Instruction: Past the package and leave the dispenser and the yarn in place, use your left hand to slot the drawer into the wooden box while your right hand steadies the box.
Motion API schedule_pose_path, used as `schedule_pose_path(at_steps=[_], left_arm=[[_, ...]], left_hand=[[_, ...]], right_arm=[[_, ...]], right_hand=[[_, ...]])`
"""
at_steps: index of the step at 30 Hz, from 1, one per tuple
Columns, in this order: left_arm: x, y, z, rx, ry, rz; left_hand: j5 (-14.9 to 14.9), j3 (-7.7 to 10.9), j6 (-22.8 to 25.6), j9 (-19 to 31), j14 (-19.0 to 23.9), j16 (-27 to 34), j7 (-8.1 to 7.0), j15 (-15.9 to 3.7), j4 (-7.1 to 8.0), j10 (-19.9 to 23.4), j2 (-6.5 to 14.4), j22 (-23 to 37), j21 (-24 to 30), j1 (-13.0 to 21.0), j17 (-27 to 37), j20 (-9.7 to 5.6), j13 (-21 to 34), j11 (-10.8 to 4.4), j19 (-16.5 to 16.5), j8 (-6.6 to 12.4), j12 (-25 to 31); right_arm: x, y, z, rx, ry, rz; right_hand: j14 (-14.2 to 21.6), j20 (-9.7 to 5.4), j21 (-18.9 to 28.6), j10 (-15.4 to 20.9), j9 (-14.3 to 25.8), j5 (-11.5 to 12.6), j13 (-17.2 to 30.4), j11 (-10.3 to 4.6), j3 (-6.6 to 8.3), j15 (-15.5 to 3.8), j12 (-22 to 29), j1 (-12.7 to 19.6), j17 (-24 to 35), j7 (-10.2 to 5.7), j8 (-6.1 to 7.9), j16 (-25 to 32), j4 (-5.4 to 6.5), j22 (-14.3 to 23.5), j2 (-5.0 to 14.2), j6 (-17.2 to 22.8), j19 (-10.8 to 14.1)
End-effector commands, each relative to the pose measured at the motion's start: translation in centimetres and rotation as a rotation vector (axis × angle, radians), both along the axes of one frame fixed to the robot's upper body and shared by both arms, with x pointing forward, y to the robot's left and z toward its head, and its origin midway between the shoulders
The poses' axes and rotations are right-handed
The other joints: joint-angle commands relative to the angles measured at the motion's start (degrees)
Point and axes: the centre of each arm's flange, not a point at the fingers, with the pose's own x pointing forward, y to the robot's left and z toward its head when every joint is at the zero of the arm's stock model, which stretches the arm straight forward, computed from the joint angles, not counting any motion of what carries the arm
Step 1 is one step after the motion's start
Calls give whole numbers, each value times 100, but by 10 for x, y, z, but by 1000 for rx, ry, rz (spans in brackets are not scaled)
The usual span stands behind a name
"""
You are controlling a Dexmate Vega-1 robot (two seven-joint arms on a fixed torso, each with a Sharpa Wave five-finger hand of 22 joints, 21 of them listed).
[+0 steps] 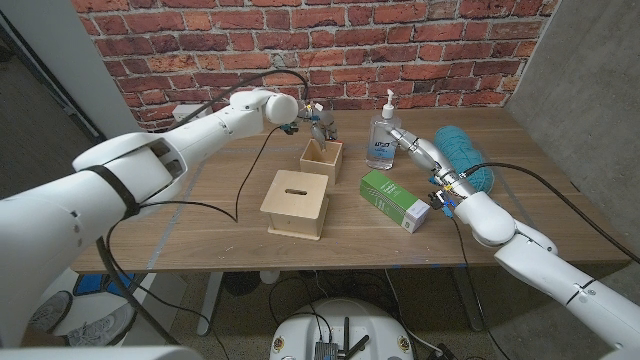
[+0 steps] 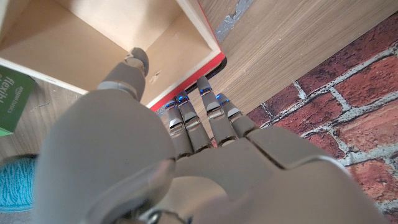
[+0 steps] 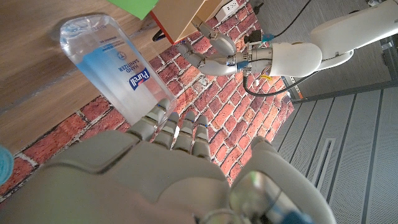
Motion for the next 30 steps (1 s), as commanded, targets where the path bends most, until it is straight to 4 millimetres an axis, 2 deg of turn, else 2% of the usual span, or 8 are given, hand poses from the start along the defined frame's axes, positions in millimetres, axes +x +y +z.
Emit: schedule_pose_path(at_steps=[1, 17, 19, 24, 30], left_arm=[[-1, -1, -7, -42, -27, -17], [-3, -2, -10, -57, -36, -48], [-3, -1, -11, -54, -39, -38], [-3, -2, -13, -57, -46, -35], [-2, -2, -14, -58, -59, -37]], left_hand=[[49, -51, 117, 13, 173, 49, 50, -840, -16, 128, 11, 1, 16, 122, 25, -933, 7, 10, 84, 6, -3], [126, -124, 852, 24, 893, 76, 105, -938, -18, 923, 311, 18, 65, 619, 35, -940, 18, -75, 516, 19, 59], [131, -111, 879, 24, 940, 76, 79, -940, -14, 958, 348, 18, 65, 644, 36, -939, 18, -67, 537, 13, 58], [143, -49, 1201, 26, 1242, 66, 23, -977, -24, 1247, 522, 23, 82, 802, 36, -920, 24, -181, 721, 26, 69], [126, -9, 1574, 36, 1667, 40, -35, -1006, -49, 1686, 675, 26, 88, 1009, 30, -909, 38, -193, 955, 19, 93]], right_arm=[[-5, 3, 3, -73, -25, -8], [-11, 16, -2, -254, -105, -77], [-12, 17, -3, -265, -111, -81], [-14, 21, -3, -308, -140, -105], [-15, 20, -4, -314, -145, -115]], right_hand=[[49, -232, 23, 53, 15, -17, 8, 2, 64, -243, 46, 23, 0, -3, 25, 53, 5, 14, 100, 49, 66], [124, -235, 42, 88, 16, -34, 9, -3, 81, -248, 44, -9, -13, -13, 32, 78, 10, 14, 97, 122, 137], [124, -236, 40, 83, 16, -35, 9, -22, 87, -245, 40, -9, -16, -15, 30, 76, 9, 14, 101, 124, 137], [117, -246, 38, 79, 17, -39, 9, -28, 101, -252, 33, -11, -23, -23, 17, 70, 4, 14, 105, 113, 145], [107, -251, 35, 75, 17, -44, 9, -33, 113, -265, 27, -15, -28, -26, 8, 64, 1, 14, 106, 108, 150]])
